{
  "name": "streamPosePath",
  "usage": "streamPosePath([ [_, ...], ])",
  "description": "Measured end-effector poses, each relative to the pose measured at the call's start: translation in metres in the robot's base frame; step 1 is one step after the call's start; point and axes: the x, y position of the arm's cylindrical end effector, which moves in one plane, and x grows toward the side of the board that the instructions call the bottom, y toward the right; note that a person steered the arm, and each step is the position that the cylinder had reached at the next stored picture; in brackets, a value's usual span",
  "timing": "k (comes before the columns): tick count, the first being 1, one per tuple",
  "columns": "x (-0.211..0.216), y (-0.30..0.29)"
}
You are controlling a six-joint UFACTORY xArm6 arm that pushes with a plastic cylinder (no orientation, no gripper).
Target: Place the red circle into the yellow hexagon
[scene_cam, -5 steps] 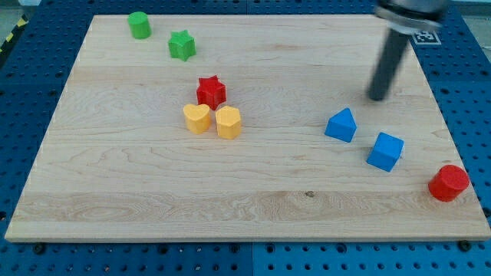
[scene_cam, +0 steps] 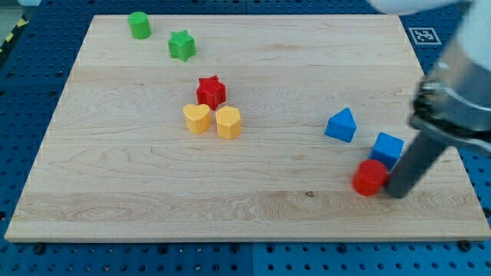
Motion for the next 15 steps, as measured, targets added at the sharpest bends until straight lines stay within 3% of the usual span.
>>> streamPosePath([
  [2,-0.002,-0.003],
  [4,-0.059,-0.062],
  [6,0.008,-0.022],
  [7,0.005,-0.076],
  [9,-0.087,-0.120],
  [13,-0.100,-0.098],
  [15,-0.154,-0.109],
])
